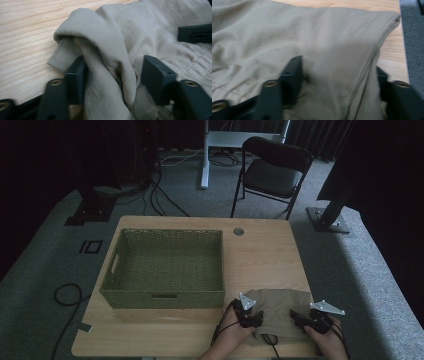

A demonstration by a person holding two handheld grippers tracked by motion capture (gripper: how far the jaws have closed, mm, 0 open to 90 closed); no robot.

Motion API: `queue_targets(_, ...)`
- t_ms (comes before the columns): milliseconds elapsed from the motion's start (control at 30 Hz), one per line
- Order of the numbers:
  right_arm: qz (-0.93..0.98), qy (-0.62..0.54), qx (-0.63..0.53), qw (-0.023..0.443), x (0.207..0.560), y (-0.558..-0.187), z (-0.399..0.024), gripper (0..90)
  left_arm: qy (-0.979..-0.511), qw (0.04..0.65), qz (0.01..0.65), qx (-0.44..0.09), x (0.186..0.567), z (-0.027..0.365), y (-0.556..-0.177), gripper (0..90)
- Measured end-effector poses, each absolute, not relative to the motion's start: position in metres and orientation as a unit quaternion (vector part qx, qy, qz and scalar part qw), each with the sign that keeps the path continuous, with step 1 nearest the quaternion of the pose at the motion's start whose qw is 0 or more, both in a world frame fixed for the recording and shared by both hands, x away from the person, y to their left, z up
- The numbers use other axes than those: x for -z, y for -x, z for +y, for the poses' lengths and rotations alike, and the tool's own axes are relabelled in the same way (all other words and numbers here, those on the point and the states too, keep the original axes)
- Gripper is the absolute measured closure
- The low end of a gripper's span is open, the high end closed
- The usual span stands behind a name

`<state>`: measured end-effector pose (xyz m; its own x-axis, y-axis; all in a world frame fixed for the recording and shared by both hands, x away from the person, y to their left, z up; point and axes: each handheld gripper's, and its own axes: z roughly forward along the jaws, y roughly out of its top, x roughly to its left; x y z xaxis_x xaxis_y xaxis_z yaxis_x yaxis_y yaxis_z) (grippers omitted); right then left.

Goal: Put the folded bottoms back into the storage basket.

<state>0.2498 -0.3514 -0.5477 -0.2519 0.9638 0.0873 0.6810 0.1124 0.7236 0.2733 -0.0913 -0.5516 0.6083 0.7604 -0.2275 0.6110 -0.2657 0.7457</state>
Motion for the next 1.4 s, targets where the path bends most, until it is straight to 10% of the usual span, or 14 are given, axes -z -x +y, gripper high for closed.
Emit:
queue_targets(233,0.726,-0.568,-0.321,0.216,0.542,-0.248,-0.343,74.3,-0.813,0.415,0.398,-0.091,0.551,-0.099,-0.275,66.7)
queue_targets(1400,0.661,-0.58,-0.436,0.191,0.467,-0.25,-0.353,81.6,-0.811,0.474,0.333,-0.085,0.466,-0.076,-0.311,80.3)
